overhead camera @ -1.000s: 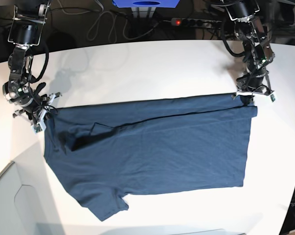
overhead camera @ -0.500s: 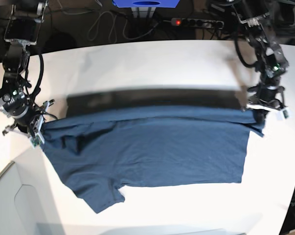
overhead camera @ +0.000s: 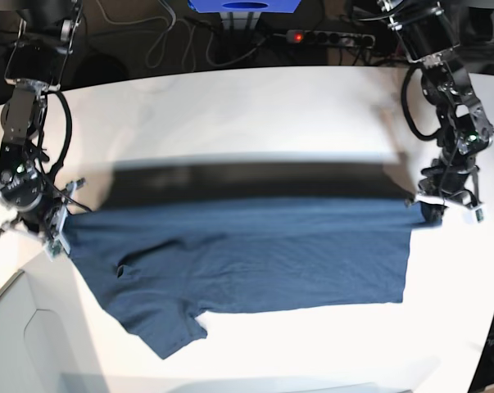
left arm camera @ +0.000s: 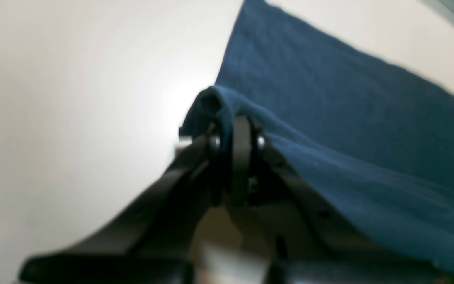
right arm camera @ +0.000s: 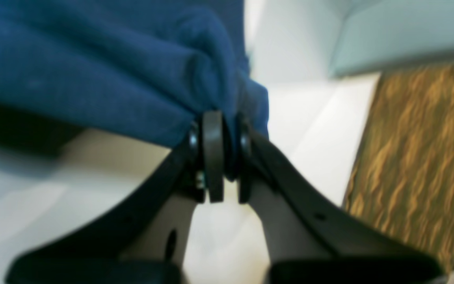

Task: Fold the T-shirt properly
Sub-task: 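Lift the folded edge with both grippers and drag it back toward the robot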

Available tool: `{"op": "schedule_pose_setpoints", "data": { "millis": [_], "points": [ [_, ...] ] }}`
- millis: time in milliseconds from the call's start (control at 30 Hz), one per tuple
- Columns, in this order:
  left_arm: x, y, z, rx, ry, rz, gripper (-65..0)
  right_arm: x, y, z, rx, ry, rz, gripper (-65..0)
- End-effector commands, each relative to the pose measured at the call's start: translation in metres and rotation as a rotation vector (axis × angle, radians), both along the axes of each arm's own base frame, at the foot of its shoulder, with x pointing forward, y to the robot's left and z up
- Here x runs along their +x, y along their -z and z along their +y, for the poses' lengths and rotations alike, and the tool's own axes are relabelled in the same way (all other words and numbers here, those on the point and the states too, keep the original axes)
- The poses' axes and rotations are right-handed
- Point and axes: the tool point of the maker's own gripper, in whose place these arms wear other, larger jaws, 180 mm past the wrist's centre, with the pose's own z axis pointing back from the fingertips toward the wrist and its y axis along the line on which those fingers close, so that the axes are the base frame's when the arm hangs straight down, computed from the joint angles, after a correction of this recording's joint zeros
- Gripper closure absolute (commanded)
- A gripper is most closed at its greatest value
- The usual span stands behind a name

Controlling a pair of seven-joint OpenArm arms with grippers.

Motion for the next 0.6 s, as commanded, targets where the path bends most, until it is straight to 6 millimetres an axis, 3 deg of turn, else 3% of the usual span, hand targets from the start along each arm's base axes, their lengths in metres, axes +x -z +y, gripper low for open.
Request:
{"op": "schedule_pose_setpoints", "data": {
  "millis": [0, 100, 333, 567],
  "points": [
    [-0.004, -0.003, 0.004, 0.016, -0.011, -0.009, 0.0, 0.001, -0.009, -0.006, -0.020, -0.003, -0.026, -0.2],
    [-0.021, 0.015, 0.001, 0.006, -0.010, 0.041, 0.0, -0.016, 0.008, -0.001, -0.006, -0.020, 0.008, -0.2],
    [-0.053, 0.044, -0.007, -0.017, -0.009, 0.129, 0.0, -0.055, 0.013, 0.015, -0.032, -0.075, 0.030, -0.2],
    [-0.083, 0.051, -0.019, -0.015, 0.002, 0.171, 0.0, -0.085, 0.029, 0.017, -0.035, -0.086, 0.099, -0.2]
  ]
}}
